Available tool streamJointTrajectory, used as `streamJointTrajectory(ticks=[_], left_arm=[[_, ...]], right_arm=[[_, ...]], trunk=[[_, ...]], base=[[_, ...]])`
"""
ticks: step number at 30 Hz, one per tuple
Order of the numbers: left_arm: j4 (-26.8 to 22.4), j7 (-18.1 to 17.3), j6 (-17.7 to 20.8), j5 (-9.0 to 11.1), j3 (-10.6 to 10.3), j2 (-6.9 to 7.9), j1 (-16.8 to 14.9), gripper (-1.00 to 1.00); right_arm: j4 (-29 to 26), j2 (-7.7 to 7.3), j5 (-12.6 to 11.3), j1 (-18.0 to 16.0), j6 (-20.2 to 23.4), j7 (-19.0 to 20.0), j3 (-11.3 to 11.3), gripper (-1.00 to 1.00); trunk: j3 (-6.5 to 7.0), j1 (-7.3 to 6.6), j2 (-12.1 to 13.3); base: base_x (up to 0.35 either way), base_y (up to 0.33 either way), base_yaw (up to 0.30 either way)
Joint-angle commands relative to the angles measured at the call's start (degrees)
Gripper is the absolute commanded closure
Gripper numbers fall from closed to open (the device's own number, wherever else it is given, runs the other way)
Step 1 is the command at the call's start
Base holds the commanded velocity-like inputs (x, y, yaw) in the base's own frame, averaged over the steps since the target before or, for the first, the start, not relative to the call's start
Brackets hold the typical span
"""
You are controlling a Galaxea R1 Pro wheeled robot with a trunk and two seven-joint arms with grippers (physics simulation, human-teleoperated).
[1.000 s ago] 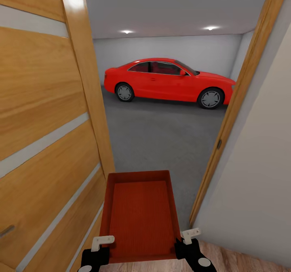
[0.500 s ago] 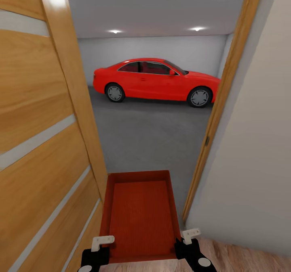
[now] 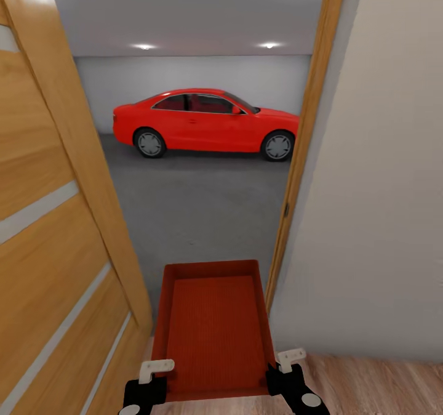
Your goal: Move the two storage containers from the living room to the garage. In the garage, place one container on the floor and stack the other container on top of it (either order is fine).
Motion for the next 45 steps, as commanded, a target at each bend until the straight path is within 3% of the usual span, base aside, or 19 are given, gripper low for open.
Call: streamJointTrajectory(ticks=[1, 45], left_arm=[[-0.02, -0.26, 0.26, 3.01, -0.15, -2.50, 0.00, 1.00], [0.02, -0.27, 0.17, 3.01, -0.15, -2.50, 0.00, 1.00]], right_arm=[[-0.29, 0.08, -1.51, -0.06, -2.73, -0.22, -0.59, 1.00], [-0.29, 0.05, -1.51, -0.06, -2.73, -0.22, -0.59, 1.00]], trunk=[[-0.13, 0.04, -0.13], [-0.13, 0.04, -0.13]], base=[[0.000, 0.000, -0.181], [0.000, 0.026, -0.031]])
